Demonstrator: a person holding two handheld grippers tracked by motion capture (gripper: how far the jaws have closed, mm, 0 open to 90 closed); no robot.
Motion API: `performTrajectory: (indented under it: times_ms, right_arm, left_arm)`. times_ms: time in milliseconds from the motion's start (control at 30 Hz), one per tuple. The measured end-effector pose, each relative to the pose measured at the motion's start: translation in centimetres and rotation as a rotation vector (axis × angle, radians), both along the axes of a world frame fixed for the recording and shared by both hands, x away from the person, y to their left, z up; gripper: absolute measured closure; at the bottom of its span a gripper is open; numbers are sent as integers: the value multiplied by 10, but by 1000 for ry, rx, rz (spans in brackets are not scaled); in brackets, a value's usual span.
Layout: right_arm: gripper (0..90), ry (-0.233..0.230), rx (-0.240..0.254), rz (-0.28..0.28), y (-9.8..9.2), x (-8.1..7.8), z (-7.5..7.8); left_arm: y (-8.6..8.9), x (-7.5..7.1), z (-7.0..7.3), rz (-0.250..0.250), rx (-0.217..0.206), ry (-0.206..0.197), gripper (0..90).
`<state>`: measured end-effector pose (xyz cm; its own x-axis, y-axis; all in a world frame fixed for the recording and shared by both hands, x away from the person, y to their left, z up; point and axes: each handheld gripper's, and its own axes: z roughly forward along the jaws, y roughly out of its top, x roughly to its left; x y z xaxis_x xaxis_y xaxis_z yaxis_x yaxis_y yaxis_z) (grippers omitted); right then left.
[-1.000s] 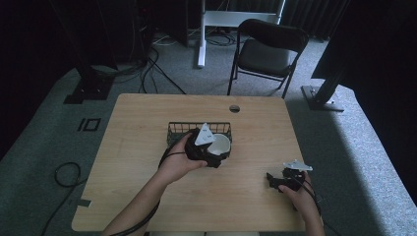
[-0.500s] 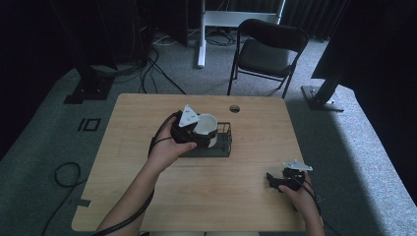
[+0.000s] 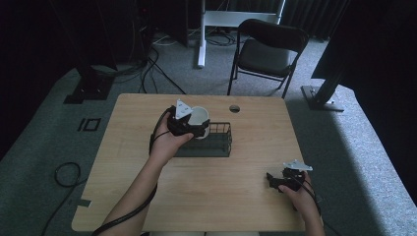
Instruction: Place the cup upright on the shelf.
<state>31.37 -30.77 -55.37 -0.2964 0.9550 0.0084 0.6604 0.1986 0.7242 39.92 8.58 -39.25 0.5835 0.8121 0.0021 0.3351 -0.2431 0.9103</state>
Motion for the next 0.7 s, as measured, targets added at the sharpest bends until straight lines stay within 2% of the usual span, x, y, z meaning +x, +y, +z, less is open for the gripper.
performTrajectory:
  times_ms: [167, 300, 500, 700]
  right_arm:
    - [107, -1, -1, 0, 0, 0, 0]
    - [108, 1, 0, 0, 0, 0, 0]
    - [107, 1, 0, 0, 0, 0, 0]
    - [107, 2, 0, 0, 0, 0, 0]
  left_arm:
    - [1, 8, -13, 34, -12, 31, 201]
    - [2, 13, -24, 62, 2, 38, 201]
    - [1, 19, -40, 70, 2, 68, 201]
    - [-1, 23, -48, 63, 0, 77, 201]
